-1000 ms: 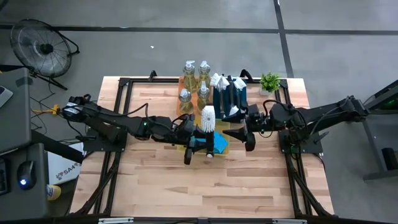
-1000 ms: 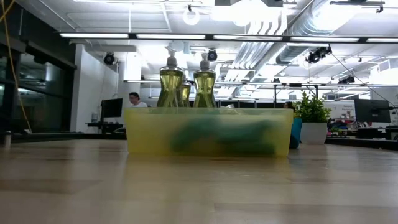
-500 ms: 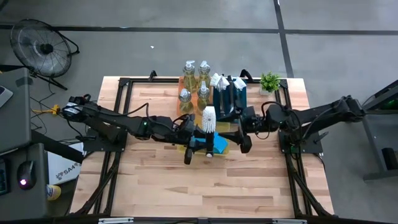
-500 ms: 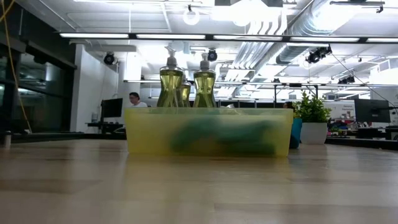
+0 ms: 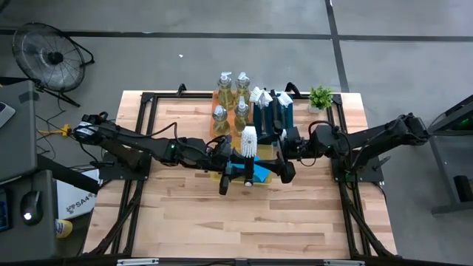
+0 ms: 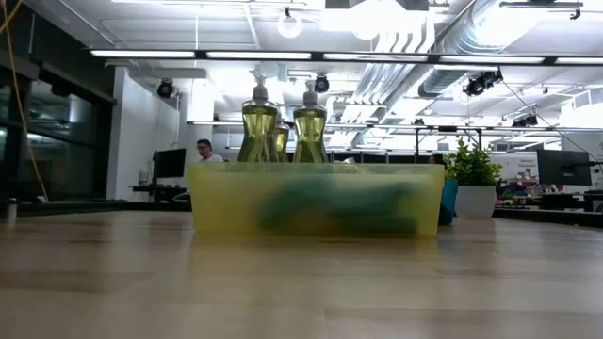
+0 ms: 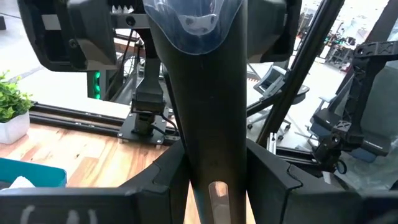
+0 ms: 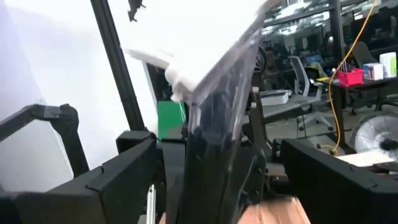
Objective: Pick & Place Kitchen Sink Supplies
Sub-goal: Put the dish brush into the blue bin
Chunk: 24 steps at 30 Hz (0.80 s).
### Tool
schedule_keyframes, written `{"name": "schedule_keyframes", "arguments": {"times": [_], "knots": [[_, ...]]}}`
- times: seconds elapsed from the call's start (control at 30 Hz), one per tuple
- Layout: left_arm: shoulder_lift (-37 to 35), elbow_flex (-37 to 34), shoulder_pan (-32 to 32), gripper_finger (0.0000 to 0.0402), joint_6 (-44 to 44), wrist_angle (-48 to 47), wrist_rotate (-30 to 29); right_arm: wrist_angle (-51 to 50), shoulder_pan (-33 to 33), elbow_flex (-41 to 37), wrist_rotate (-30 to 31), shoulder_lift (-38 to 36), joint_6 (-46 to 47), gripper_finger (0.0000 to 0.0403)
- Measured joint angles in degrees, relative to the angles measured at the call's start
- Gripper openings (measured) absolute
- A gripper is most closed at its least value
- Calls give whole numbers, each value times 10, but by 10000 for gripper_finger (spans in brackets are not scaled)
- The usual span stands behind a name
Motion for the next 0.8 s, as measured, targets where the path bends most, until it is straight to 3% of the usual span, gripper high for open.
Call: {"name": "schedule_keyframes", "arguments": {"times": [0.53,0.8], "knots": [[0,0,0,124,-1,-18,-1,120,-26,0,-43,52,44,335],[0,0,0,124,-5,-17,-1,111,-27,0,-66,52,58,334]]}}
